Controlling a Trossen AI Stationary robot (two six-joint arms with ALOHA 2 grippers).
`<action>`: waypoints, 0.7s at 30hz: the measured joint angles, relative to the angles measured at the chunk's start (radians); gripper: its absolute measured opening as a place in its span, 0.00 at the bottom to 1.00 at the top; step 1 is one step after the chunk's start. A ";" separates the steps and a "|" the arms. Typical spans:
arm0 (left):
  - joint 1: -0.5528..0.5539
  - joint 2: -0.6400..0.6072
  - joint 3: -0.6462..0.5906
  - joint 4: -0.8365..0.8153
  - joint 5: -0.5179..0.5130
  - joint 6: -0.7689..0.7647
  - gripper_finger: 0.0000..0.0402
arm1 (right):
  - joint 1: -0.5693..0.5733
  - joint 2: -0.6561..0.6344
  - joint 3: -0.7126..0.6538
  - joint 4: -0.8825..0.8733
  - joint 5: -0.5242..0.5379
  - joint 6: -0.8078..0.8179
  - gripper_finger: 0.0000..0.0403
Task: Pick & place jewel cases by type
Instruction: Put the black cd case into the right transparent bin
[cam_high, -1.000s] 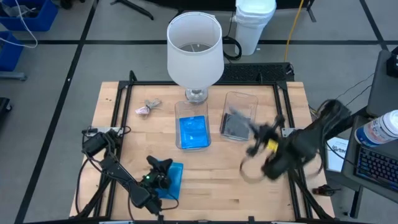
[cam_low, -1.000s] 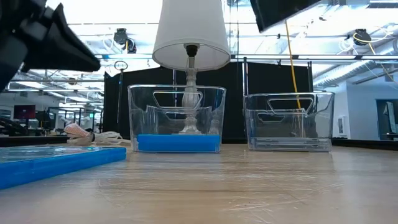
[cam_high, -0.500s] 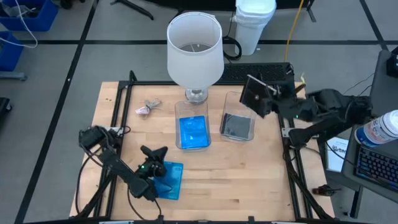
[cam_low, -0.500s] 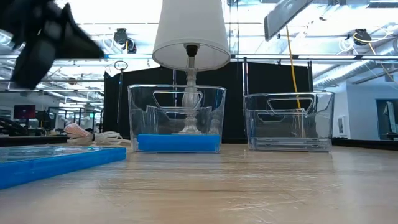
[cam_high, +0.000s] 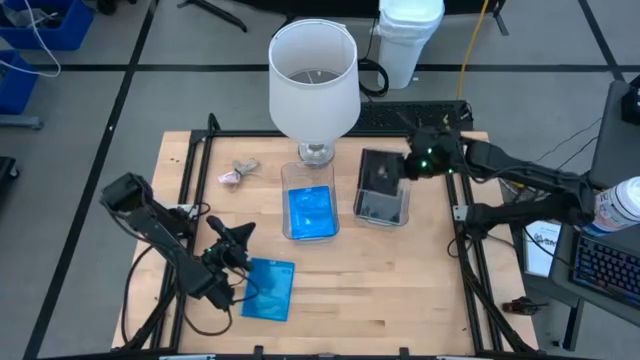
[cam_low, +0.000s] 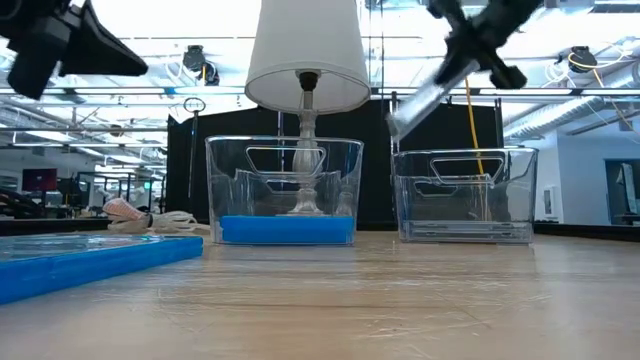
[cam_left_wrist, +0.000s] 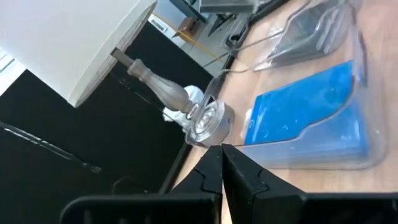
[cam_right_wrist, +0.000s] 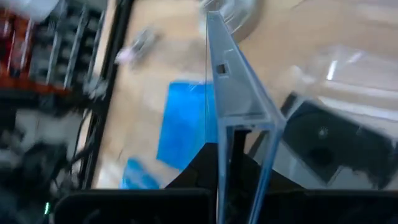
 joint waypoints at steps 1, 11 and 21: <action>-0.005 -0.006 -0.007 0.012 0.006 0.003 0.05 | -0.027 -0.006 -0.019 0.001 -0.009 0.004 0.02; -0.015 -0.013 -0.031 0.017 0.025 0.005 0.04 | -0.090 -0.014 -0.204 0.151 -0.172 0.102 0.02; -0.015 -0.013 -0.031 0.026 0.035 0.004 0.07 | -0.090 -0.015 -0.286 0.169 -0.180 0.110 0.02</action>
